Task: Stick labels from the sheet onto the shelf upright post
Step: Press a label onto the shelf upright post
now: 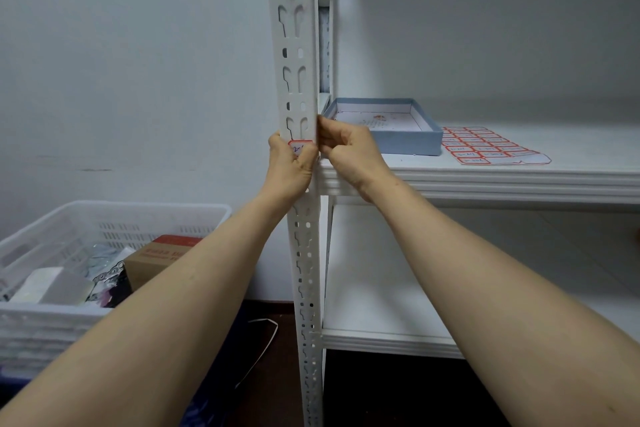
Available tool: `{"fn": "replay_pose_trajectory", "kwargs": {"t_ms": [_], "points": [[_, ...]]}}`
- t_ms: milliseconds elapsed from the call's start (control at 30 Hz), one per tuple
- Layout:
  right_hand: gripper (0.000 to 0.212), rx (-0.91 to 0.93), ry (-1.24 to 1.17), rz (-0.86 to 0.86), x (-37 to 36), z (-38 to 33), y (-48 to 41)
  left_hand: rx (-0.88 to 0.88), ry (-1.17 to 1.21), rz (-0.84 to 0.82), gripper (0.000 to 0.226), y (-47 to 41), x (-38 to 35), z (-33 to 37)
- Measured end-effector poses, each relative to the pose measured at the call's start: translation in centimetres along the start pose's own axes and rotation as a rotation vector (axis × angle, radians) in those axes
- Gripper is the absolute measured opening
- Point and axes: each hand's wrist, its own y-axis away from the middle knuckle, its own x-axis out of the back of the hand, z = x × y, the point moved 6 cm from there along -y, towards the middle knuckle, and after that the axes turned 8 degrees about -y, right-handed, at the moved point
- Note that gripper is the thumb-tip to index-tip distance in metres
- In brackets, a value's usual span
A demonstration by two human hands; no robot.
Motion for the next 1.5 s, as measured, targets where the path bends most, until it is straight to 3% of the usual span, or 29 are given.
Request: {"fn": "replay_pose_trajectory", "kwargs": {"t_ms": [733,867,1500], "points": [[0.064,0.01,-0.013,-0.014,-0.3,-0.9,0.7,-0.009,-0.052,-0.039,0.038,-0.1,0.1,-0.4],[0.063,0.01,-0.006,-0.007,-0.2,-0.8,0.6,-0.012,-0.047,-0.025,0.029,-0.1,0.0,-0.2],[0.062,0.012,-0.013,-0.005,-0.3,-0.8,0.8,-0.009,-0.057,-0.051,0.04,-0.1,0.1,0.0]]}}
